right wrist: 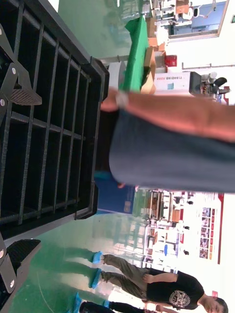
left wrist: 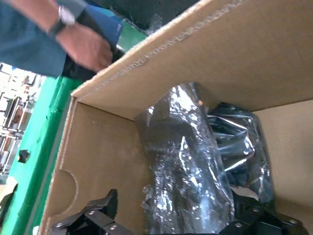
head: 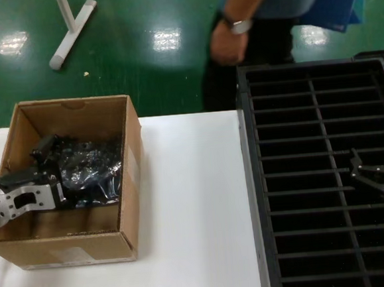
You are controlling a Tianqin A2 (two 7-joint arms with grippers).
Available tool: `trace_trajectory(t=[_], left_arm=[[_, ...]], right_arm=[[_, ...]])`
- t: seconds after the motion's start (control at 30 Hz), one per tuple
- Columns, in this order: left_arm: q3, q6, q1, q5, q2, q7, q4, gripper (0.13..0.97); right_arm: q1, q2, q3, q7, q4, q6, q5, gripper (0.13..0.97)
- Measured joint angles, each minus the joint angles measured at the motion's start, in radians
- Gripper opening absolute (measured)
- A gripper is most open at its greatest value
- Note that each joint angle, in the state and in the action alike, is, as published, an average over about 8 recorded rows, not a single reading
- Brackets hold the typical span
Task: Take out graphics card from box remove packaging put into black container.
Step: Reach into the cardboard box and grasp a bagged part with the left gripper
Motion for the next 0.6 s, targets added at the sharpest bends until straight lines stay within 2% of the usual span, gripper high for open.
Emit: trace_trajectory(t=[0.2, 0.47, 0.6], left_arm=[[0.008, -0.005, 0.006, 0.009, -0.006, -0.01, -0.001, 0.739], [0.017, -0.013, 0.004, 0.019, -0.009, -0.019, 0.003, 0.524], [0.021, -0.017, -0.001, 0.022, -0.004, -0.014, 0.014, 0.524]], right_arm=[[0.0, 0.0, 0.0, 0.0, 0.0, 0.0, 0.0, 0.966], [0.0, 0.0, 0.0, 0.0, 0.0, 0.0, 0.0, 0.966], [0.0, 0.0, 0.0, 0.0, 0.0, 0.0, 0.0, 0.966]])
